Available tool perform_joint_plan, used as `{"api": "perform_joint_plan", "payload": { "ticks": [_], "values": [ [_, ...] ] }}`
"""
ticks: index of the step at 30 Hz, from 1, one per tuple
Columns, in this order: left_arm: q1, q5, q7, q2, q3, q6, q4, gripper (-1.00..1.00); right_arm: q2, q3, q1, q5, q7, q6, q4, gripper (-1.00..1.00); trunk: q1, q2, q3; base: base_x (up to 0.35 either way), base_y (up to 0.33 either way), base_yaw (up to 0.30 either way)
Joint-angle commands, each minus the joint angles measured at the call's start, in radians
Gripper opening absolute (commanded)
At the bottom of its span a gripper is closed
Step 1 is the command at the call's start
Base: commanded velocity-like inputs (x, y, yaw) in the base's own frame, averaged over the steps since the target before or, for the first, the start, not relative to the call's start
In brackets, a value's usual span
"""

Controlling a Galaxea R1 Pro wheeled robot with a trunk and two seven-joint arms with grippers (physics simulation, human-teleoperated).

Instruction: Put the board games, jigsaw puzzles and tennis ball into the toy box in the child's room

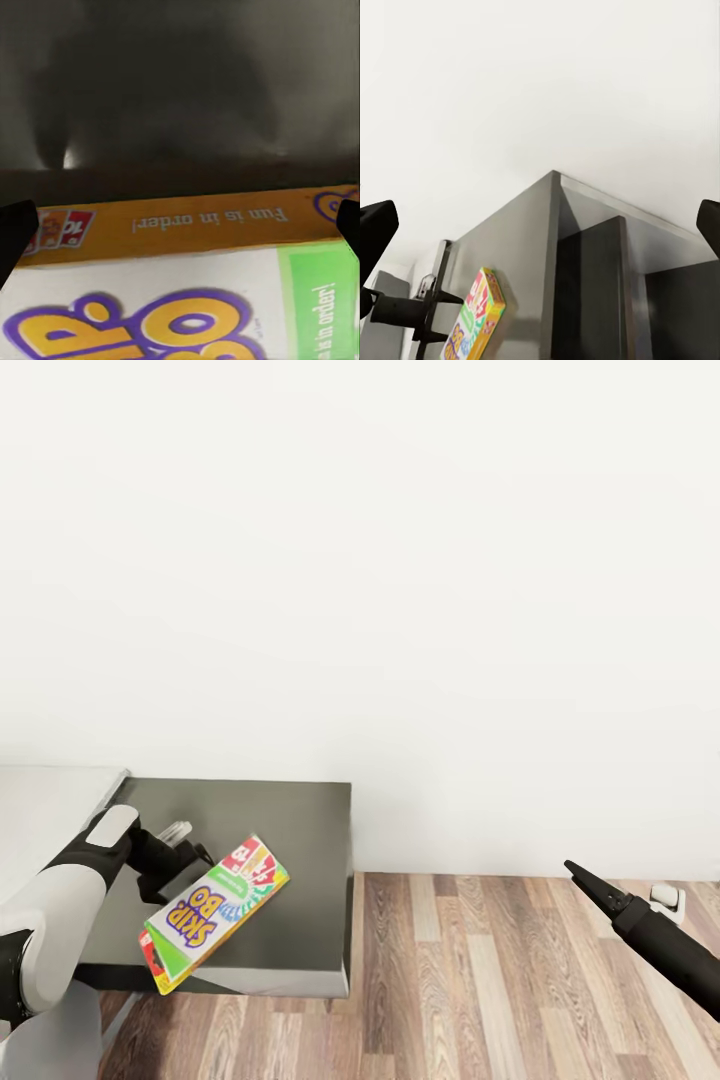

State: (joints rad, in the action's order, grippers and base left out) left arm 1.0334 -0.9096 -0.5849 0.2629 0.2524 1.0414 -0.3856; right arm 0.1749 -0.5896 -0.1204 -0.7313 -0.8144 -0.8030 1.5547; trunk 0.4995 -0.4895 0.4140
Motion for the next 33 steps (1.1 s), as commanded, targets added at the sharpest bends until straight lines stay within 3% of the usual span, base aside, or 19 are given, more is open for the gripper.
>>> {"api": "perform_joint_plan", "payload": {
  "ticks": [1,33],
  "values": [
    [0.001,-0.008,-0.01,-0.001,0.005,0.002,-0.001,1.0,0.0,-0.001,-0.001,-0.002,-0.002,-0.005,0.0,1.0,0.0,-0.001,0.001,-0.018,-0.043,0.0],
    [0.001,-0.008,-0.01,-0.007,0.007,0.002,-0.001,1.0,0.001,-0.002,-0.001,-0.002,-0.004,-0.005,-0.001,1.0,0.0,-0.001,0.001,-0.016,-0.03,0.0]
  ]
}}
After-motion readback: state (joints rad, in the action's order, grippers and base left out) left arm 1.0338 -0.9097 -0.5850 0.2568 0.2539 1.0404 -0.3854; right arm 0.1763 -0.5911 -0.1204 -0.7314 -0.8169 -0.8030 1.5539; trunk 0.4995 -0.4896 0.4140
